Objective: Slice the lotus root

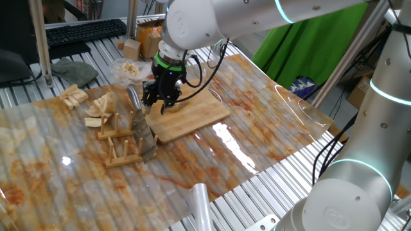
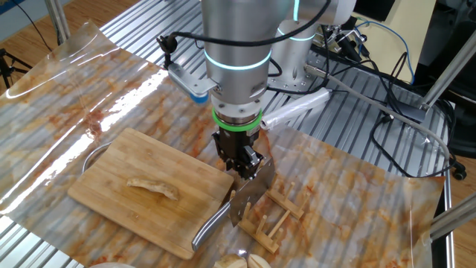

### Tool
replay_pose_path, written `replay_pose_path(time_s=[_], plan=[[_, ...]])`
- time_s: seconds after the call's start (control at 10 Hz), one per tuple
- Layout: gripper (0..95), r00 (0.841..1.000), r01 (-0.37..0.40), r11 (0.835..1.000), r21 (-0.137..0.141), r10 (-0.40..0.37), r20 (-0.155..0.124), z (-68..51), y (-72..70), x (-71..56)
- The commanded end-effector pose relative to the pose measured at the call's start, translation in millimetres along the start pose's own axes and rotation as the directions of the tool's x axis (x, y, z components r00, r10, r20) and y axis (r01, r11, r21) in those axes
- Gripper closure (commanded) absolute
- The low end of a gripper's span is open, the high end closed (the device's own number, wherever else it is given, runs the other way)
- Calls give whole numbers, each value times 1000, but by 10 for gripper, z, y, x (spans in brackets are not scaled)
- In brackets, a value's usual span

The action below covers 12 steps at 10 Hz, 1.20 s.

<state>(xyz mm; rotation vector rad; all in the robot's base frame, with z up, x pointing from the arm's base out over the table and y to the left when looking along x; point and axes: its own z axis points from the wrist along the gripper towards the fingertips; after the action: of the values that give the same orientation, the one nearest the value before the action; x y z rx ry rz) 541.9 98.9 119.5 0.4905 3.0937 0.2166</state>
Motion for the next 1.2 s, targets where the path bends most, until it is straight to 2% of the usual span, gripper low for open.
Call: replay_pose_path(time_s=[0.1, 0.6, 0.7, 1.2], plan=[[570, 1000, 7, 1000, -4, -7, -3, 1, 6, 0], [570, 1000, -1, 1000, -8, 1, -6, 13, 7, 3], [570, 1000, -2, 1000, -16, 2, -22, 13, 7, 3], [570, 1000, -16, 999, -32, 16, -25, 13, 7, 3]])
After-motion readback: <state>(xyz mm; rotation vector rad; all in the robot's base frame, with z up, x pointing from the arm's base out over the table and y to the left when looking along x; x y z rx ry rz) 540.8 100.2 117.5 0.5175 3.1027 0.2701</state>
